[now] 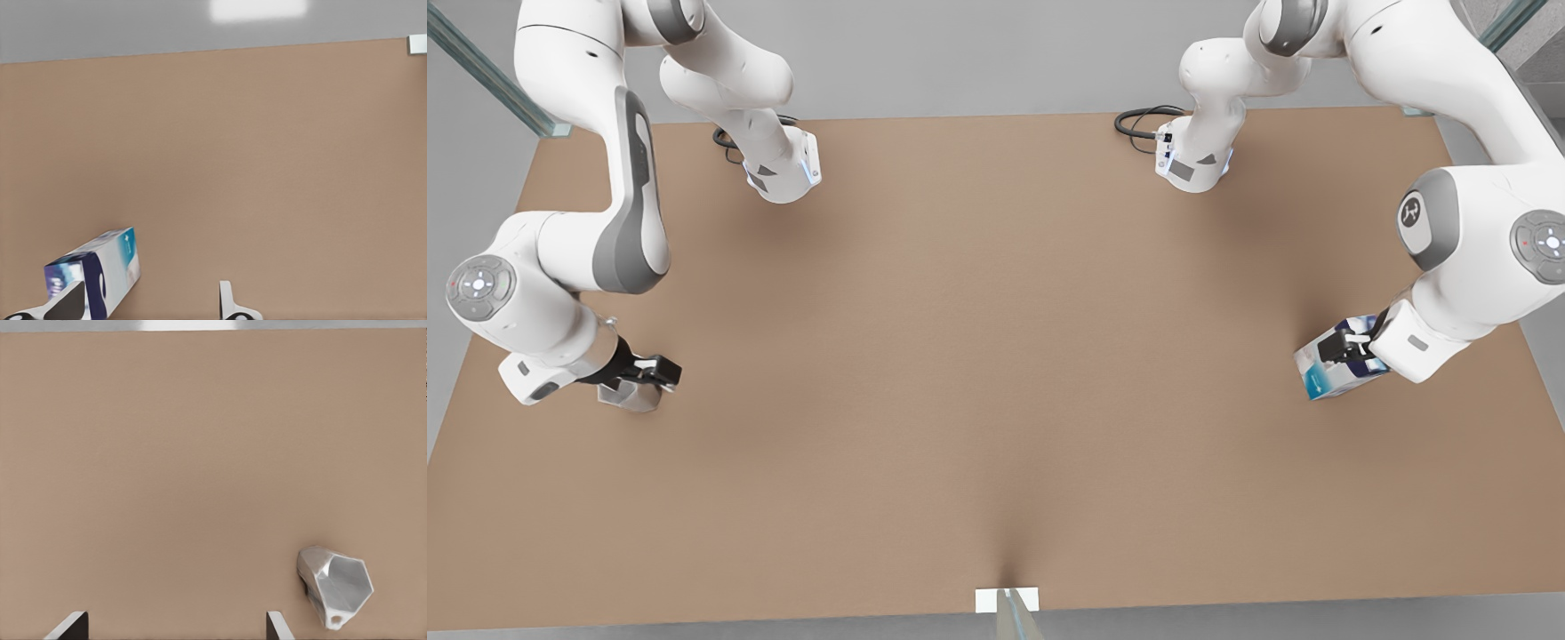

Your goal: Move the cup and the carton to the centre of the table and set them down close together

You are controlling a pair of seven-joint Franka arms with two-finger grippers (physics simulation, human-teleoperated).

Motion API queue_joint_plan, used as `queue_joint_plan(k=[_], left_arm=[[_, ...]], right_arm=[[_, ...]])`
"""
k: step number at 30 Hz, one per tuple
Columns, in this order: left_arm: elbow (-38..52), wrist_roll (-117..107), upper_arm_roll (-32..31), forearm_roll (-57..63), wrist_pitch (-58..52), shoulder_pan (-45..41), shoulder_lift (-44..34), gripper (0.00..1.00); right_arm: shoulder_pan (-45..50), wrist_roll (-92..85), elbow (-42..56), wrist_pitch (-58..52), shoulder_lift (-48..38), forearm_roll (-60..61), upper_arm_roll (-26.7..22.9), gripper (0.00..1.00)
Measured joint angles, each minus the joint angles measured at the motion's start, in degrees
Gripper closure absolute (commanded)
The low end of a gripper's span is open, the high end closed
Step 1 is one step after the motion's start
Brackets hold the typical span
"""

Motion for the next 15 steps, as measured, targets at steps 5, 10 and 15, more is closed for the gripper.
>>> queue_joint_plan(k=[5,10,15], left_arm=[[0.0,-0.1,0.0,0.1,0.0,0.0,0.7,0.00],[0.0,-0.5,0.1,0.0,0.3,0.0,2.3,0.00],[0.1,-0.5,0.1,-0.2,0.4,0.0,3.6,0.00]], right_arm=[[-0.5,-2.3,-7.5,6.2,-0.3,-0.9,-0.7,0.00],[-4.1,-8.7,-16.8,14.6,0.0,-0.9,-2.8,0.00],[-6.0,-18.8,-19.2,19.4,0.7,-1.0,-4.9,0.00]])
